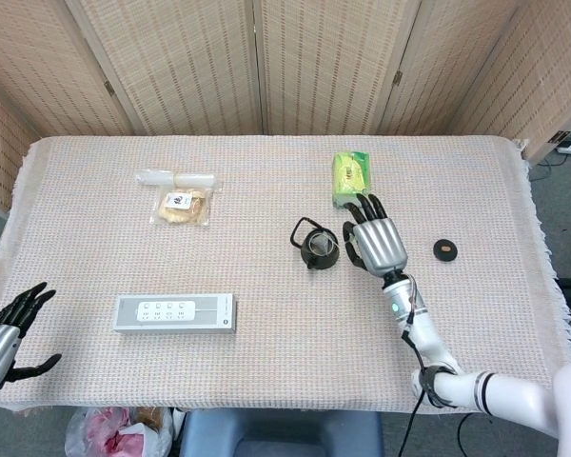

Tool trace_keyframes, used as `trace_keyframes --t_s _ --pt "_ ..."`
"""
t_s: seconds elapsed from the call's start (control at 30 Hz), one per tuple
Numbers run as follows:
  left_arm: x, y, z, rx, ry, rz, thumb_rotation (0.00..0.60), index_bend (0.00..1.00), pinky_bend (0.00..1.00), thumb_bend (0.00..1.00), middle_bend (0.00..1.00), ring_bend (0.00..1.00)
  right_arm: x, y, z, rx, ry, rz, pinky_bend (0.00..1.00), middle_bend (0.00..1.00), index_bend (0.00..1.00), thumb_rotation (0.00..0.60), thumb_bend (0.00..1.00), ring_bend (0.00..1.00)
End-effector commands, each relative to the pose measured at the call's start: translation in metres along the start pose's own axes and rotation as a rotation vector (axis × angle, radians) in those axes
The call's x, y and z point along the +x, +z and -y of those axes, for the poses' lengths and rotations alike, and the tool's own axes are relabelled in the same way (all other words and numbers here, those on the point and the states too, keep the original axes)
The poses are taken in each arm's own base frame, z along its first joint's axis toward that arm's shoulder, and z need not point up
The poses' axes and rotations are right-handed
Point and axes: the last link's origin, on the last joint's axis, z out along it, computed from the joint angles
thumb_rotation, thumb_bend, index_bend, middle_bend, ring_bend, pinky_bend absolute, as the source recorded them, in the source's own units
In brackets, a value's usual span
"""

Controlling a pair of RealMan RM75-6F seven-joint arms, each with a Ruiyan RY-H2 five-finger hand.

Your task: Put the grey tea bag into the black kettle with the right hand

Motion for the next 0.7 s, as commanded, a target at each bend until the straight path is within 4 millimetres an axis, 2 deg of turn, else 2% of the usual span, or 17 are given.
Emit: trace_keyframes --t_s 0.03,0.17,0.2,0.27,0.33,0.4,0.57,0.7 --pt "-0.001 0.0 -0.002 -0.002 0.003 0.0 0.6 0.0 0.18 0.27 0.0 0.0 -0.007 -0.011 -0.008 -0.009 -0.032 0.021 0.0 0.17 0.65 0.6 0.44 0.0" --pt "-0.002 0.002 -0.003 0.001 0.008 0.004 0.6 0.0 0.18 0.27 0.0 0.0 -0.021 -0.024 -0.016 -0.015 -0.082 0.059 0.0 0.15 0.65 0.6 0.41 0.0" --pt "-0.003 0.003 -0.003 0.001 0.009 0.006 0.6 0.0 0.18 0.27 0.0 0.0 -0.025 -0.027 -0.018 -0.013 -0.103 0.085 0.0 0.12 0.6 0.6 0.38 0.0" --pt "-0.003 0.004 -0.003 0.004 0.011 0.01 0.6 0.0 0.18 0.27 0.0 0.0 -0.032 -0.034 -0.023 -0.013 -0.146 0.153 0.0 0.03 0.35 0.6 0.31 0.0" --pt "-0.004 0.005 -0.003 0.006 0.012 0.012 0.6 0.0 0.18 0.27 0.0 0.0 -0.036 -0.039 -0.026 -0.023 -0.191 0.199 0.0 0.0 0.13 0.6 0.28 0.0" --pt "-0.004 0.005 -0.003 0.007 0.012 0.012 0.6 0.0 0.18 0.27 0.0 0.0 -0.037 -0.043 -0.029 -0.037 -0.234 0.222 0.0 0.0 0.05 0.6 0.27 0.0" --pt "-0.003 0.004 -0.002 0.015 0.011 0.007 0.6 0.0 0.18 0.27 0.0 0.0 -0.034 -0.06 -0.038 -0.095 -0.333 0.261 0.0 0.0 0.02 0.6 0.27 0.0" --pt "-0.003 0.004 -0.002 0.015 0.012 0.007 0.6 0.0 0.18 0.27 0.0 0.0 -0.021 -0.075 -0.044 -0.132 -0.341 0.268 0.0 0.0 0.02 0.6 0.27 0.0"
